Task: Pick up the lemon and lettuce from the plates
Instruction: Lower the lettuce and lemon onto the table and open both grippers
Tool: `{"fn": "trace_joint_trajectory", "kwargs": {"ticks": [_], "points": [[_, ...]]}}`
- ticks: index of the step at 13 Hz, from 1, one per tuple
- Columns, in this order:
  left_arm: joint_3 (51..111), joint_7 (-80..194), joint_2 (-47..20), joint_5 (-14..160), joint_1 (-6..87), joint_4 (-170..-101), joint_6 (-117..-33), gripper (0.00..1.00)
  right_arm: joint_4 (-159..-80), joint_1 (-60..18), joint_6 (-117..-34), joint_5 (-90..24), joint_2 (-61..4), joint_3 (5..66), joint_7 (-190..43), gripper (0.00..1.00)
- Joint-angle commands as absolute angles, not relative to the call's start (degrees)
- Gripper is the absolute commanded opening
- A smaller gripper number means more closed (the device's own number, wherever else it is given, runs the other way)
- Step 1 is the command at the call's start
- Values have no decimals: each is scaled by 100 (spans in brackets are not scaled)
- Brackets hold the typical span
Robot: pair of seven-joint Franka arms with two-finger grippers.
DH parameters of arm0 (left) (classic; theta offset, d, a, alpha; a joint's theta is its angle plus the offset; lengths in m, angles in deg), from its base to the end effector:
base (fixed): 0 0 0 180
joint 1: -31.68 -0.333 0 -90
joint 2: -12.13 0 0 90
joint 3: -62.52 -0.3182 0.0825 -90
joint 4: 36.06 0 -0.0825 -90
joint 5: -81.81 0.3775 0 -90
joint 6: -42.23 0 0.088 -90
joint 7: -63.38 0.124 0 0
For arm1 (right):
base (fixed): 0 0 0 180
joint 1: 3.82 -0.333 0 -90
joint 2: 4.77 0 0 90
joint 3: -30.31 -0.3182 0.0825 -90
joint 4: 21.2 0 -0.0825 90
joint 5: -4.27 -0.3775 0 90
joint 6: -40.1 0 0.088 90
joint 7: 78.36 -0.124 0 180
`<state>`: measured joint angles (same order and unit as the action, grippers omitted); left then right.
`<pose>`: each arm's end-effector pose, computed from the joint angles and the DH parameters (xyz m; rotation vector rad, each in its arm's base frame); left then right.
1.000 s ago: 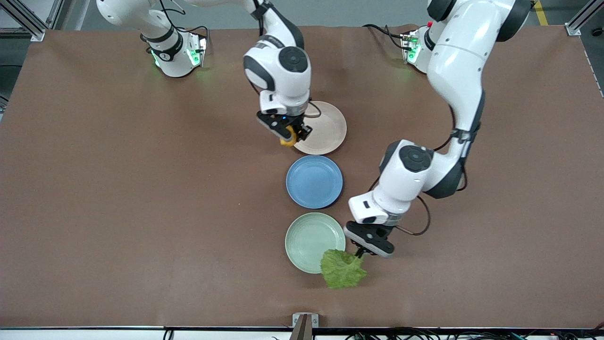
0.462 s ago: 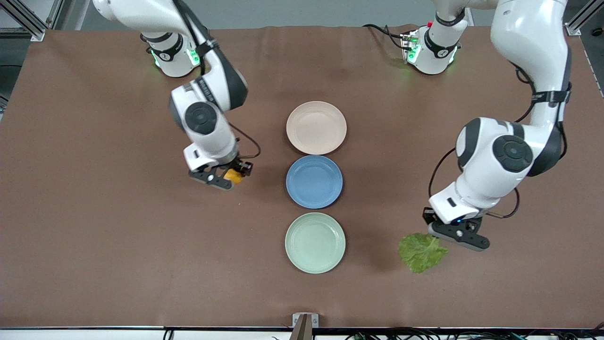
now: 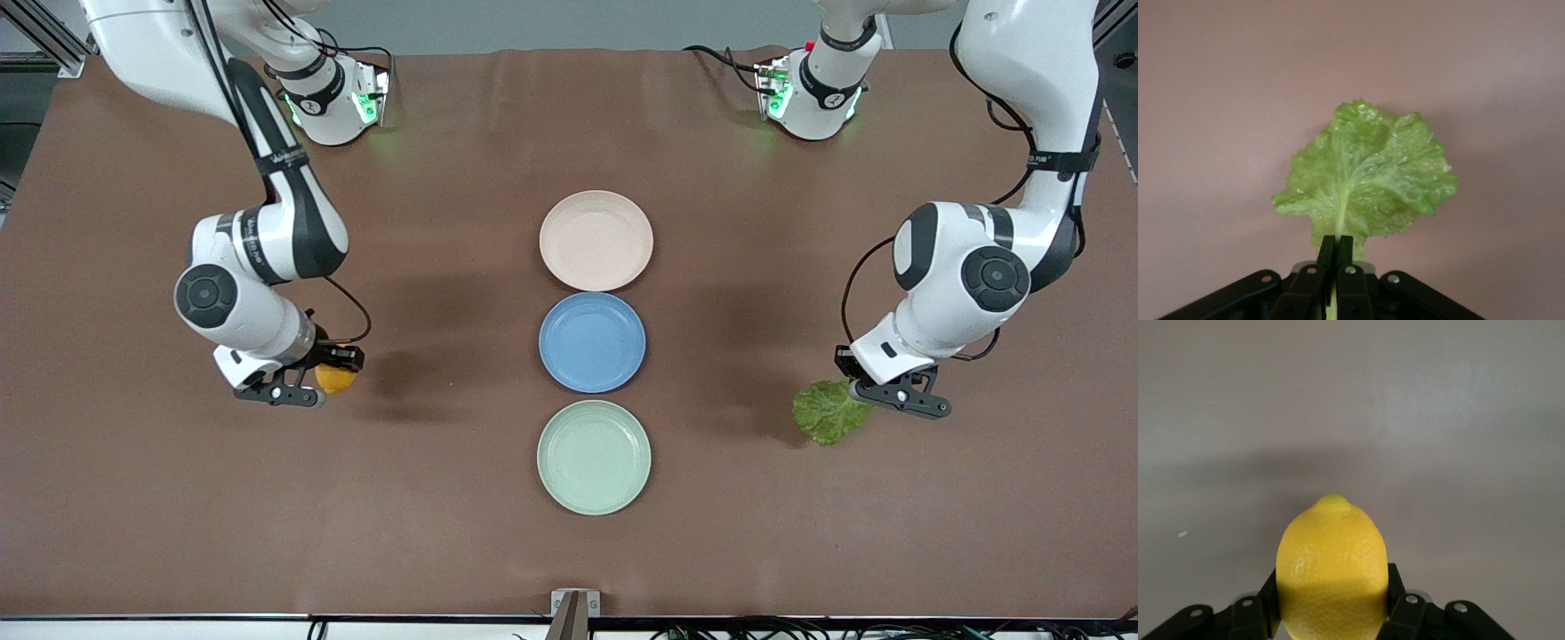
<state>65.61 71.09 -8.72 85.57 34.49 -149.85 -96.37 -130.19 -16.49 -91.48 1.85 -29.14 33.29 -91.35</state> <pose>0.6103 -0.0609 0.2771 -3.0819 0.4360 -0.1083 0.6124 0.1074 0.2633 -3.1351 0.1283 0.0495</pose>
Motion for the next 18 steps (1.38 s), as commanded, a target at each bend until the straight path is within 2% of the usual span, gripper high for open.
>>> {"fn": "trace_joint_trajectory", "kwargs": {"ticks": [1, 3, 5, 9, 10, 11, 13, 15, 17, 18], "points": [[6595, 7103, -658, 8700, 3282, -15839, -10408, 2, -13089, -1315, -9428, 102, -3122, 3207, -8567, 1], [6595, 7094, -764, 8700, 3177, -16121, -10910, 2, -13281, -1305, -9655, 102, -3184, 3207, -8557, 1], [6586, 7094, -791, 8717, 3168, -16175, -10956, 2, -13606, -1297, -10147, 102, -3236, 3207, -8548, 1], [6595, 7094, -905, 8752, 3088, -16149, -10965, 3, -13757, -1165, -10228, 111, -3254, 3215, -8355, 1], [6595, 7086, -914, 8752, 3097, -16140, -10965, 9, -13844, -1165, -10220, 111, -3237, 3215, -8346, 1], [6595, 7068, -914, 8752, 3089, -16122, -10965, 33, -13958, -1156, -10228, 111, -3211, 3215, -8346, 1], [6595, 7076, -879, 8752, 3071, -16087, -10956, 98, -14152, -1156, -10246, 111, -3123, 3207, -8337, 1], [6595, 7024, -809, 8752, 3071, -15799, -10860, 100, -14249, -1156, -10263, 111, -3079, 3207, -8337, 2], [6604, 6963, -756, 8744, 3071, -15351, -10352, 100, -14232, -1138, -10255, 111, -3087, 3207, -8337, 14], [6612, 6867, -721, 8744, 3080, -15096, -10010, 100, -14197, -1130, -10228, 111, -3105, 3215, -8337, 41]]}}
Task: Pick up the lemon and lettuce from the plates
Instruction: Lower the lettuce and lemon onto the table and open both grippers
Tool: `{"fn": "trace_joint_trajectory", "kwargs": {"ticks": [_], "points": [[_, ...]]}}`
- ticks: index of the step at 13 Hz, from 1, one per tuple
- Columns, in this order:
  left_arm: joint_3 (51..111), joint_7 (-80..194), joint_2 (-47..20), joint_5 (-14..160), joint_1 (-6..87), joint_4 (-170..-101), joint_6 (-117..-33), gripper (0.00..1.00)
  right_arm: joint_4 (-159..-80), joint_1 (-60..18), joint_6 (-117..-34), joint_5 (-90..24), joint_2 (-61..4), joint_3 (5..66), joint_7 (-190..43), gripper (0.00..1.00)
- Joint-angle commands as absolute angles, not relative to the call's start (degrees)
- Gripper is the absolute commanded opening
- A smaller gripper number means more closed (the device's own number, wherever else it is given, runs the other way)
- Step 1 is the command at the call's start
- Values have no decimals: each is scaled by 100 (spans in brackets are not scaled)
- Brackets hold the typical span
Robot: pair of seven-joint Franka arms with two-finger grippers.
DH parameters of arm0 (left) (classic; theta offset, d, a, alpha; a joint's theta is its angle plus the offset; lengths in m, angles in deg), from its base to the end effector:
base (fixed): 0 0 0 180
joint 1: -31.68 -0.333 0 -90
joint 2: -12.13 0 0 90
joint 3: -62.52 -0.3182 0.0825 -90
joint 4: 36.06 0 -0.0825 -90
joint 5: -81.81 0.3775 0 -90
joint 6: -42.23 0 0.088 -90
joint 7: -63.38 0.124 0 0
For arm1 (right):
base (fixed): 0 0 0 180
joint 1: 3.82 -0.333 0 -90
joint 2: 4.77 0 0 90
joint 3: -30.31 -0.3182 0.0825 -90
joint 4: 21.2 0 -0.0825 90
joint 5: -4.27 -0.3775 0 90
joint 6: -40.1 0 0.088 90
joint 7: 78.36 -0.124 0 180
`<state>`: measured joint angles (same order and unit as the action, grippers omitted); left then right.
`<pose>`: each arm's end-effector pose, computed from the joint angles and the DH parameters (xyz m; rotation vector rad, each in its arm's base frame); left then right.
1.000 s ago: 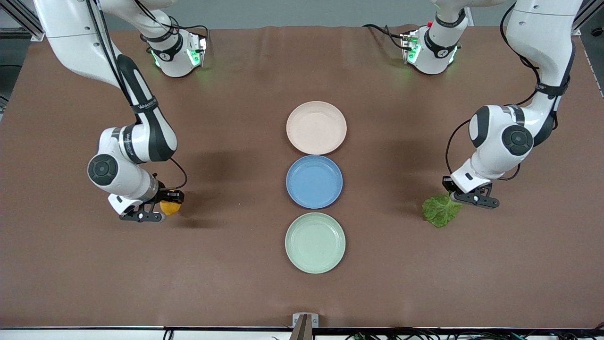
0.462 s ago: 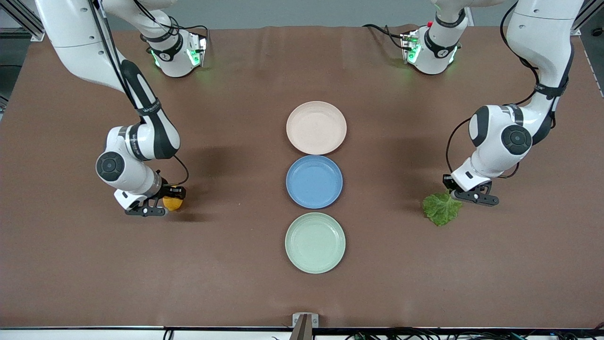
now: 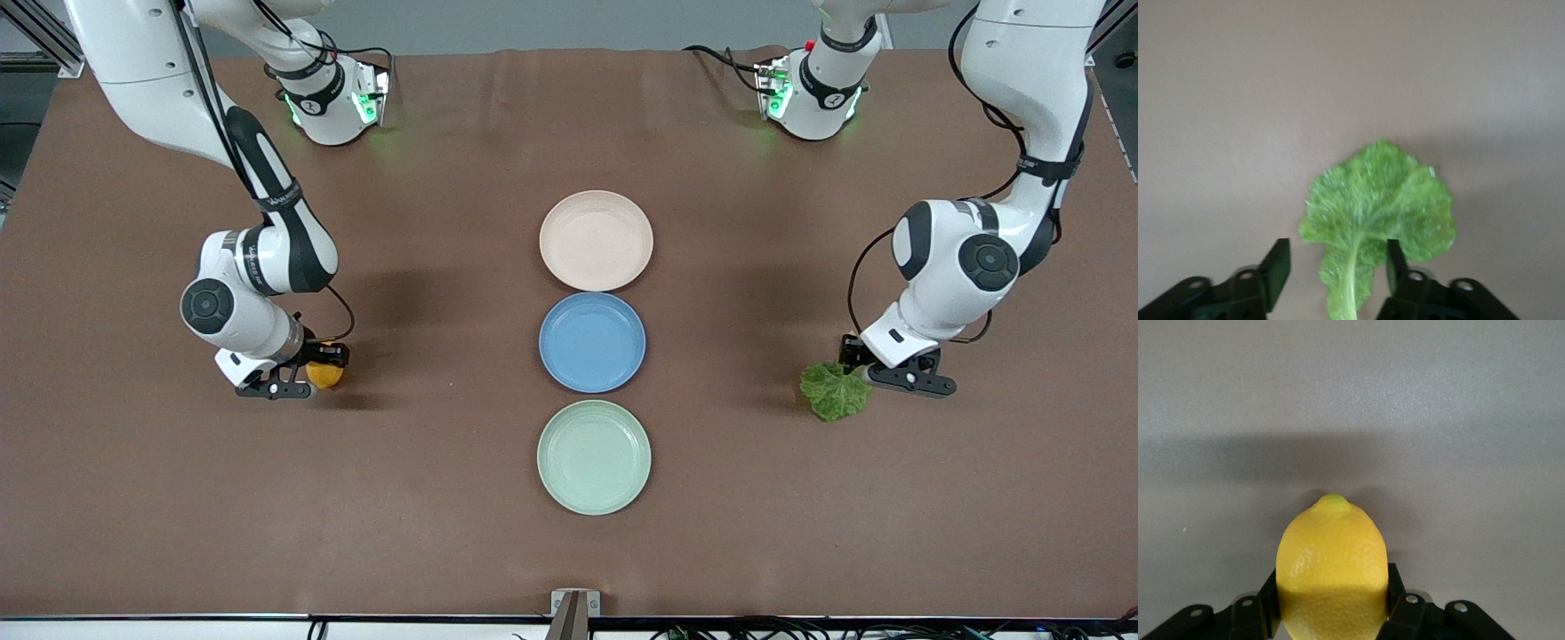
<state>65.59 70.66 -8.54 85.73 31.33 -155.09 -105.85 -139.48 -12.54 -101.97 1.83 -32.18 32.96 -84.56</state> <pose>0.6011 -0.0285 0.2575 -3.0861 0.3488 -0.2274 0.5775 0.0615 0.1832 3.1366 -0.0504 -0.0979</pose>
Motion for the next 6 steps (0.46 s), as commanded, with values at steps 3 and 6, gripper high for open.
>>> {"fn": "trace_joint_trajectory", "kwargs": {"ticks": [3, 6], "points": [[6630, 6699, -457, 8735, 3080, -14594, -9279, 100, -13908, -1033, -10123, 111, -3088, 3215, -8180, 100], [6648, 6690, -352, 8691, 3088, -13971, -8410, 100, -12847, -1007, -8766, 119, -3105, 3224, -8231, 100]]}}
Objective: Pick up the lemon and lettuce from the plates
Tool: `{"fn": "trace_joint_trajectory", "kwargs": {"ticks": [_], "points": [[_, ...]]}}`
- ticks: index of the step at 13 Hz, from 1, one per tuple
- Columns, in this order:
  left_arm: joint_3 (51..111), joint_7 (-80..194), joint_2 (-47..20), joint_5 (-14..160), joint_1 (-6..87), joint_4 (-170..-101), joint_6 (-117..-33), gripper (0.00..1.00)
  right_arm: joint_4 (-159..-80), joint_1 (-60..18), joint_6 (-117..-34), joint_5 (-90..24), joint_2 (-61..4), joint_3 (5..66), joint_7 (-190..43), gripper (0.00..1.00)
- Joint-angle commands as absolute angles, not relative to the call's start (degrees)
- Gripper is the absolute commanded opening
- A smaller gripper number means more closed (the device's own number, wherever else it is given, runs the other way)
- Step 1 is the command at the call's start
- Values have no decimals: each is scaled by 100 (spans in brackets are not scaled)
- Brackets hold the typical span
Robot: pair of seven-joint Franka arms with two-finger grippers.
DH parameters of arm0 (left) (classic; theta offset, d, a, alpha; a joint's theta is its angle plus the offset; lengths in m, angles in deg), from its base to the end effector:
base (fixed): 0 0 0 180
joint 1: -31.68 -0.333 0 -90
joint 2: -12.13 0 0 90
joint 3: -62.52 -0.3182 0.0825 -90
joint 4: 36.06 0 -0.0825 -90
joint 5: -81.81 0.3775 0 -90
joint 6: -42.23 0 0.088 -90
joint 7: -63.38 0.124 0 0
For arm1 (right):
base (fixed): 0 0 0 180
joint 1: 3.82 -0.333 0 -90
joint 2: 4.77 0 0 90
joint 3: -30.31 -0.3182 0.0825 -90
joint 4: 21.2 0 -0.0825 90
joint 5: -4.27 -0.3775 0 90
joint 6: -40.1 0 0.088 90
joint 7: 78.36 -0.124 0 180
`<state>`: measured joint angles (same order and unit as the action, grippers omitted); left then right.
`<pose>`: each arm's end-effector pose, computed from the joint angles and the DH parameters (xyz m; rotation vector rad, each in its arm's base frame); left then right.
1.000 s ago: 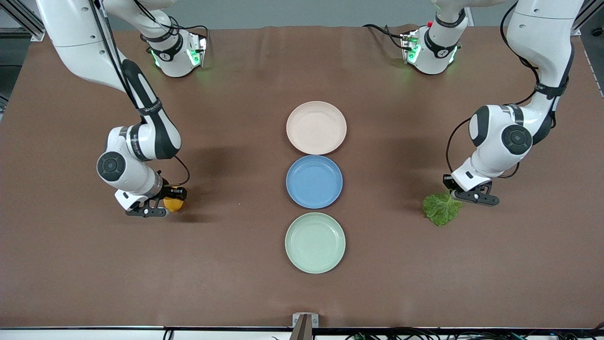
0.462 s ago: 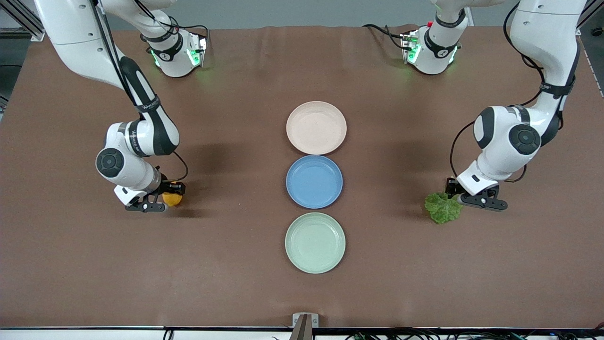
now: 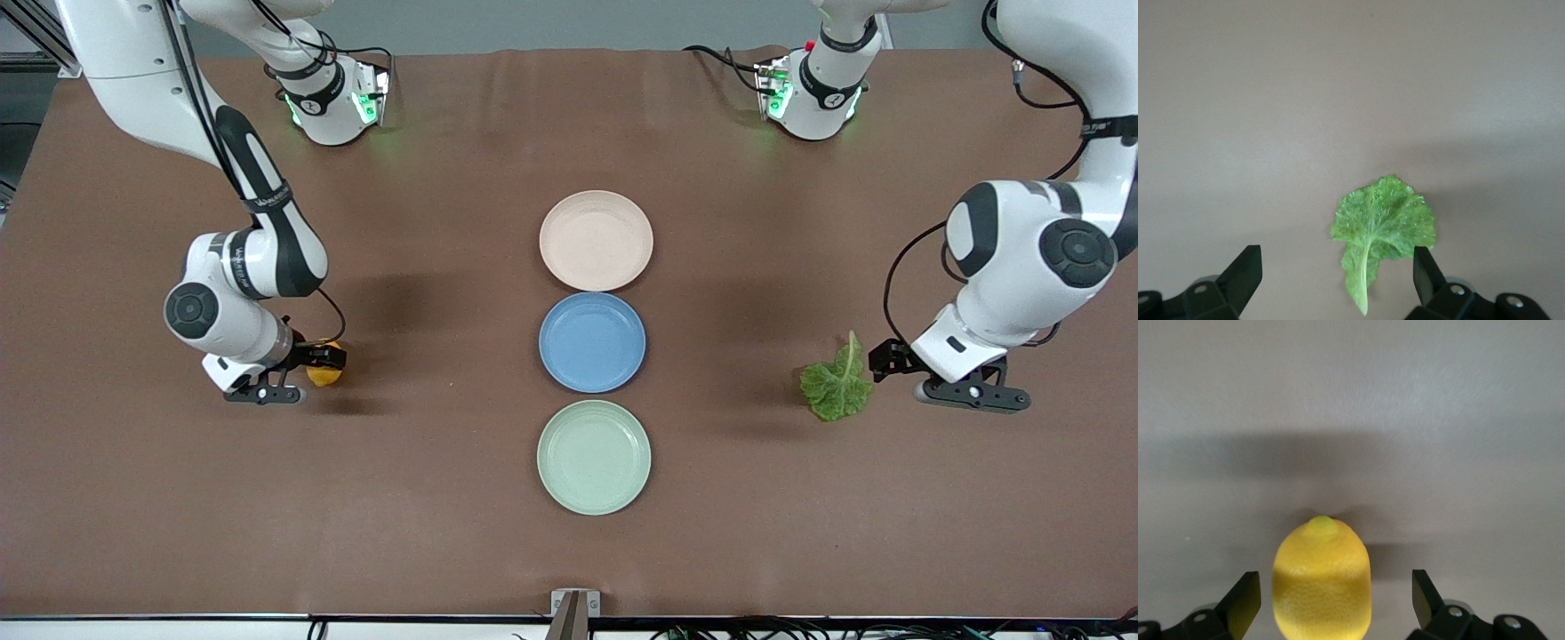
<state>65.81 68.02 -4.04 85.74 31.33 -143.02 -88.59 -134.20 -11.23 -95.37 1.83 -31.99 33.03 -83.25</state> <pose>0.6323 -0.0280 0.3676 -3.0824 0.2631 -0.2080 0.5992 0.0507 0.2103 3.1384 -0.0482 -0.1293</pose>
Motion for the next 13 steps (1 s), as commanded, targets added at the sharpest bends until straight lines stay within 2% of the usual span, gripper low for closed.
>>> {"fn": "trace_joint_trajectory", "kwargs": {"ticks": [1, 5, 9, 13], "points": [[6665, 6681, -290, 8674, 3097, -13786, -8146, 100, -12425, -972, -8186, 120, -3114, 3233, -8197, 100], [6674, 6505, 70, 8673, 3097, -13346, -7241, 100, -11570, -717, -7339, 181, -3079, 3233, -7837, 100], [6648, 6619, 106, 8682, 3071, -12793, -6432, 100, -10858, -418, -6223, 268, -2965, 3242, -7634, 100], [6595, 7076, 97, 8691, 3062, -12221, -6158, 100, -10182, -268, -5283, 444, -2886, 3250, -7616, 100]]}}
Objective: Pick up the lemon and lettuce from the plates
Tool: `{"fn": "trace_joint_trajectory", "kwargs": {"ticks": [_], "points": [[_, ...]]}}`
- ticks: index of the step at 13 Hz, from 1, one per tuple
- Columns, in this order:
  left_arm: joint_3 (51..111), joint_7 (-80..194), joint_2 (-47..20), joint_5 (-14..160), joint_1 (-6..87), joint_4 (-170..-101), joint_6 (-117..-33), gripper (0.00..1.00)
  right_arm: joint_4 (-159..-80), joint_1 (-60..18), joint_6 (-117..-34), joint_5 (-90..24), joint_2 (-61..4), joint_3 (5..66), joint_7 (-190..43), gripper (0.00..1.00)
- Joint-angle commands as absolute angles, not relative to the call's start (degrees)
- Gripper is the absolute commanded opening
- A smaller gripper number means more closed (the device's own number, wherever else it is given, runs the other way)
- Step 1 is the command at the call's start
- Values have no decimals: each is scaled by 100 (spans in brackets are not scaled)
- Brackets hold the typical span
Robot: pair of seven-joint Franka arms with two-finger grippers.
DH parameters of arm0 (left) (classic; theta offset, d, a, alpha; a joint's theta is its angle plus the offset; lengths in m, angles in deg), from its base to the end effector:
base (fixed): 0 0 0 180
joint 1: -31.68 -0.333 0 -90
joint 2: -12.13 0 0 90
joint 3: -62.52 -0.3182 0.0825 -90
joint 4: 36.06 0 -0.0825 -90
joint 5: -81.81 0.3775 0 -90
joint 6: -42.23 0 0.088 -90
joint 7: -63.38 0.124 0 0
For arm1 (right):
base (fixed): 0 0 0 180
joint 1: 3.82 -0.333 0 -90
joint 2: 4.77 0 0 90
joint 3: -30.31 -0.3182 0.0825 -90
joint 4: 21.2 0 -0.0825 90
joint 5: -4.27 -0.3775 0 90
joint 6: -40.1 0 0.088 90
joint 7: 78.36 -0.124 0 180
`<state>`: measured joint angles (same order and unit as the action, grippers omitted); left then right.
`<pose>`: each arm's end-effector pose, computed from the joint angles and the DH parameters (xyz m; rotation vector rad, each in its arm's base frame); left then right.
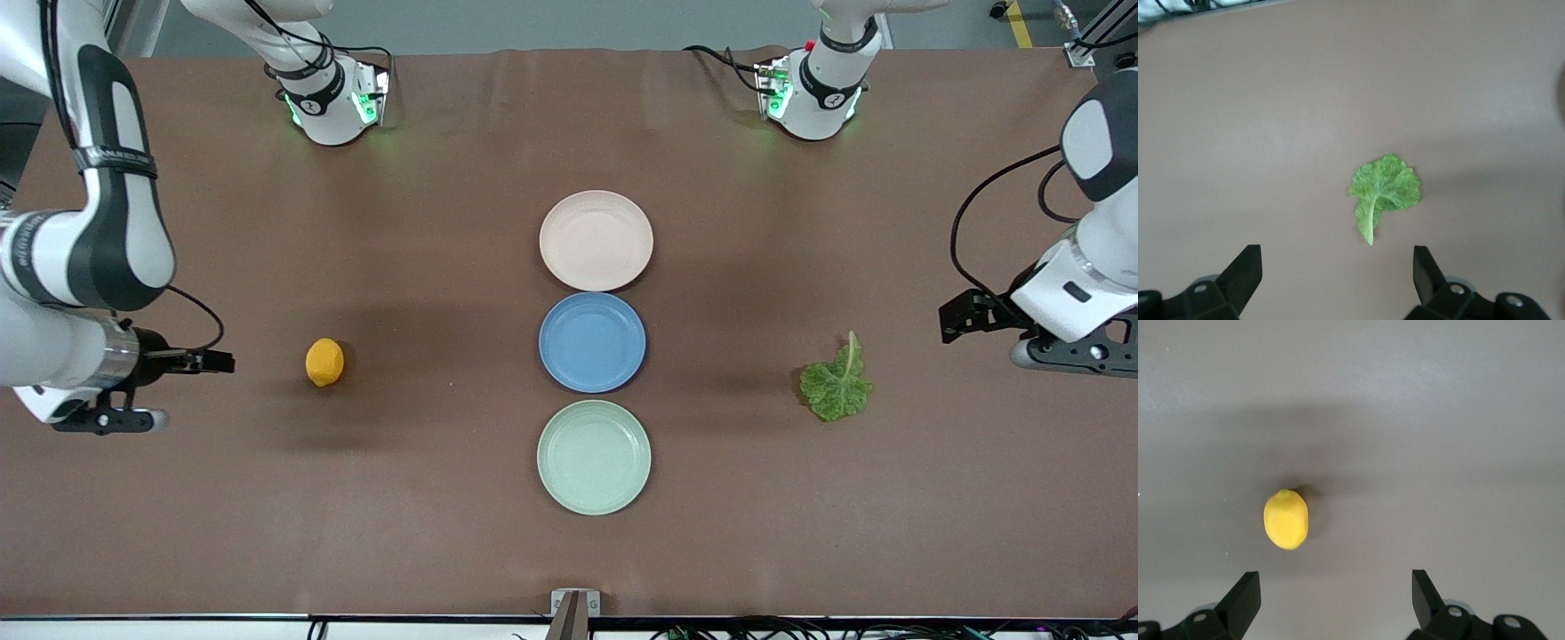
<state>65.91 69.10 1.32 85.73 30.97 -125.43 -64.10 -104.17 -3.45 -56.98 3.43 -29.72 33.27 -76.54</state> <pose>0.6273 -0.0201 0.5310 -3.0689 0.2471 -0.1636 0.6559 -0.0316 0.4110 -3.1267 0.0419 0.2960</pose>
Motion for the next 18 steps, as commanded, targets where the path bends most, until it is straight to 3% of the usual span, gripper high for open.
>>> {"fn": "trace_joint_trajectory", "kwargs": {"ticks": [1, 6, 13, 18], "points": [[6595, 7068, 97, 8691, 3053, -12115, -6061, 100, -10075, -251, -4923, 445, -2807, 3251, -7669, 100], [6621, 7068, 210, 8682, 2939, -11824, -5174, 100, -9681, -5, -4762, 462, -2780, 3242, -7669, 100], [6657, 7042, 422, 8595, 2948, -11833, -4927, 100, -9626, 13, -4744, 322, -2631, 3198, -7678, 100], [6656, 6445, 624, 8410, 2965, -11842, -4716, 100, -10679, -109, -5016, 322, -1692, 3215, -7643, 100]]}}
